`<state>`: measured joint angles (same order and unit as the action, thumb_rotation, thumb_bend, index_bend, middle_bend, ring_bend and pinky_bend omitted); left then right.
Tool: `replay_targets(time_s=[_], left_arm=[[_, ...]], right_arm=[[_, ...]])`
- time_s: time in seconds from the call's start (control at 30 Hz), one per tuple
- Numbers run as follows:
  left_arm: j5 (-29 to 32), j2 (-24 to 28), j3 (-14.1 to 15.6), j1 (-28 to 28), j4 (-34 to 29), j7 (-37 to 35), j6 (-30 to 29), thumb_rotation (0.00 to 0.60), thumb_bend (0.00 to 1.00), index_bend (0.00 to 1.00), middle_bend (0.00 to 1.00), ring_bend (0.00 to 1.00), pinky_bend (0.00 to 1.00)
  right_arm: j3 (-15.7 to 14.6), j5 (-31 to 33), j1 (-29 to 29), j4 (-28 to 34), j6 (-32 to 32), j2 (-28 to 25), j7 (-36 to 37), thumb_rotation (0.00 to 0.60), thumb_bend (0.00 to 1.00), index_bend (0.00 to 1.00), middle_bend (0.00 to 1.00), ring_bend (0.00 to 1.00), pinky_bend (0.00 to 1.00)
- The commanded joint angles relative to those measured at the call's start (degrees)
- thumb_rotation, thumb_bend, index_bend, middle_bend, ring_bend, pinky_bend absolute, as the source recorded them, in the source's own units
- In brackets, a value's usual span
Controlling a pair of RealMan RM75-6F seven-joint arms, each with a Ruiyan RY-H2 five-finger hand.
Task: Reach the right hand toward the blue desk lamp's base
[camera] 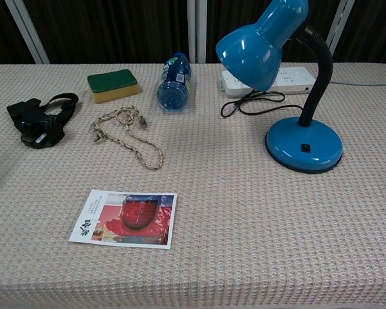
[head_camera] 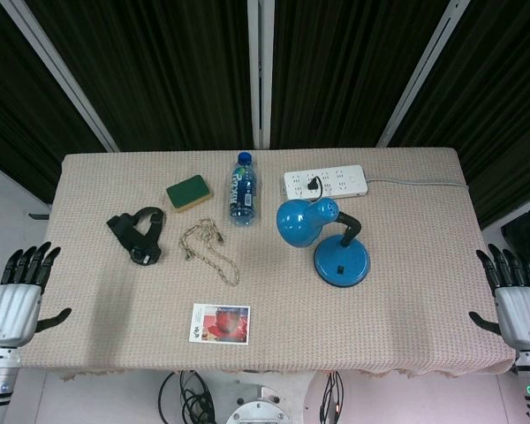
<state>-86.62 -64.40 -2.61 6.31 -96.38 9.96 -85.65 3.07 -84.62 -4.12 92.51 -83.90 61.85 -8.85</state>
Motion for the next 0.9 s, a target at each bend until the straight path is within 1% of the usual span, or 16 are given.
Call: replay_targets(time_s=[0.03, 0.27, 0.63, 0.9], left_arm=[[-0.1, 0.1, 0.1, 0.0, 0.1, -0.3, 0.1, 0.600, 0.06, 0.00, 0.00, 0.00, 0.00], [-0.5, 0.7, 0.6, 0.1, -0.2, -1.0, 0.7, 0.600, 0.06, 0.00, 0.00, 0.00, 0.00], [-0.3, 1.4, 0.8, 0.0, -1.7, 0.0, 0.9, 0.600, 0.06, 0.00, 0.00, 0.00, 0.00], [-0.6, 0.7, 1.1, 0.5, -1.4, 0.8, 1.9, 0.600, 0.06, 0.00, 0.00, 0.00, 0.00]], right_arm=[[0.0, 0.0, 0.1, 0.0, -0.1, 0.1, -0.1, 0.600, 0.00, 0.00, 0.00, 0.00, 0.00], [0.0, -0.5, 0.0, 1.0, -0.5, -0.1, -0.8, 0.600, 0.03, 0.00, 0.00, 0.00, 0.00], [-0.4, -1.8, -0.3, 1.9, -0.1, -0.5, -0.6, 0.600, 0.03, 0.00, 0.00, 0.00, 0.00], [-0.8, -3.8, -0.5, 0.8, -0.7, 0.0, 1.0, 0.600, 0.03, 0.00, 0.00, 0.00, 0.00]])
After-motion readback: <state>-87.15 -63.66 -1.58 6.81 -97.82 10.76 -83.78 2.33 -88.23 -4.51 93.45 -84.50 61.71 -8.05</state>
